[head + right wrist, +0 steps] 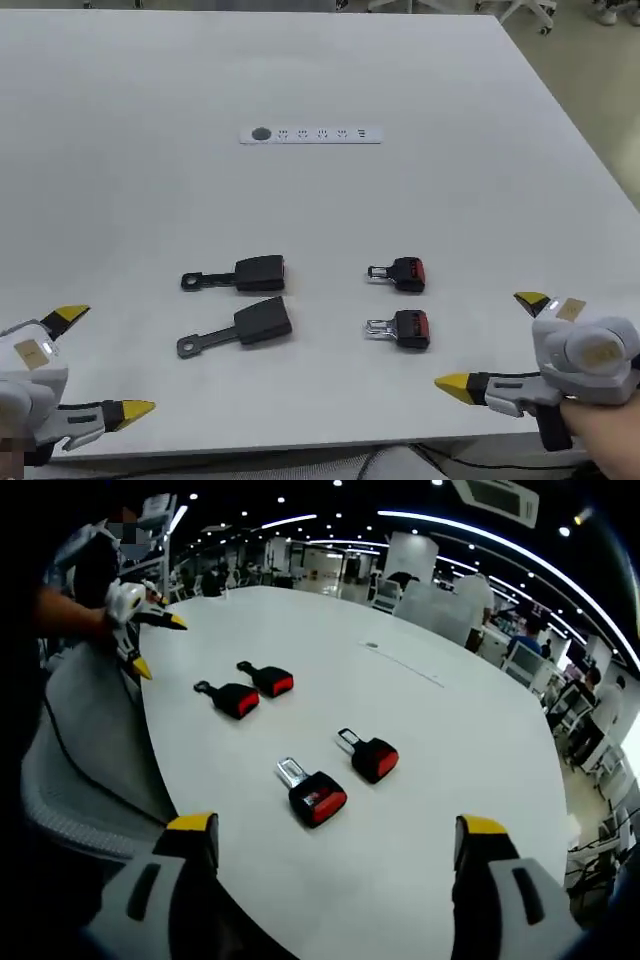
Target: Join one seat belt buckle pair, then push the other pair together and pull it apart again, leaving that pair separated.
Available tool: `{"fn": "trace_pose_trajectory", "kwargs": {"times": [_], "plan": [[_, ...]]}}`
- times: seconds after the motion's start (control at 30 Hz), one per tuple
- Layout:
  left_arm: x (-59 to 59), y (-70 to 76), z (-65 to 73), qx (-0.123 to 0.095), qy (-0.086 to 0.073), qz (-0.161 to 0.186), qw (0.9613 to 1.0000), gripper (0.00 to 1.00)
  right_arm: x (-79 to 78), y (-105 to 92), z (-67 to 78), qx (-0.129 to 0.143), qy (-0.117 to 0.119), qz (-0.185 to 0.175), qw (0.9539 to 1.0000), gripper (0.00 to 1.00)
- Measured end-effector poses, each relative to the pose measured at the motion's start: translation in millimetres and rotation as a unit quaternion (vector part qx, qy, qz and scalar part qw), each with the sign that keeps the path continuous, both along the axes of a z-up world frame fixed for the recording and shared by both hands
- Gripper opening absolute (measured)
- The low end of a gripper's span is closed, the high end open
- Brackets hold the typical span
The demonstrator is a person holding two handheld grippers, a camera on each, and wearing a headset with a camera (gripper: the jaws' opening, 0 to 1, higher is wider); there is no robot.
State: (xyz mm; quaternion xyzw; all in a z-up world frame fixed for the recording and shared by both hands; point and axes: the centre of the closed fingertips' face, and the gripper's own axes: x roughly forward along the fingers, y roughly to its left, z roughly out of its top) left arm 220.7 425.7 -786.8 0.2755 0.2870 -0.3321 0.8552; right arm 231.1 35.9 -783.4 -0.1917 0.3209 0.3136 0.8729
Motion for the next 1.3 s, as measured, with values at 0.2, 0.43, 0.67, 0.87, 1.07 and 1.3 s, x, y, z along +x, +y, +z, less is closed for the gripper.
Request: {"fn": "trace_pose_trajectory", "kwargs": {"times": [0.2, 0.43, 0.67, 0.87, 1.07, 1.3], "plan": [[-0.6, -0.8, 0.5, -0.003, 0.001, -0.001, 1.0, 0.91, 5.4, 6.1, -1.2, 0.001, 0.0, 0.005, 1.0, 0.99], [-0.1, -0.6, 0.3, -0.006, 0.004, 0.003, 1.0, 0.91, 10.0, 11.3, -2.3, 0.001, 0.002, 0.009, 1.0, 0.99], [-0.5, -1.2, -1.0, -0.008, 0.009, 0.003, 0.9999, 0.91, 12.6, 8.8, -5.9, 0.0, 0.001, 0.009, 1.0, 0.98], [-0.5, -2.4, -3.0, -0.005, 0.015, 0.0, 0.9999, 0.91, 14.3, 12.2, -8.0, 0.003, 0.007, 0.007, 0.9999, 0.98], [-3.1, -3.4, -7.8, -0.001, 0.026, -0.005, 0.9996, 0.91, 23.3, 16.7, -2.6, 0.009, 0.001, 0.008, 0.9999, 0.98], [-1.0, 0.3, -9.5, -0.002, 0.027, -0.002, 0.9996, 0.91, 28.3, 8.8, 0.0, 0.01, -0.003, 0.005, 0.9999, 0.99]]}}
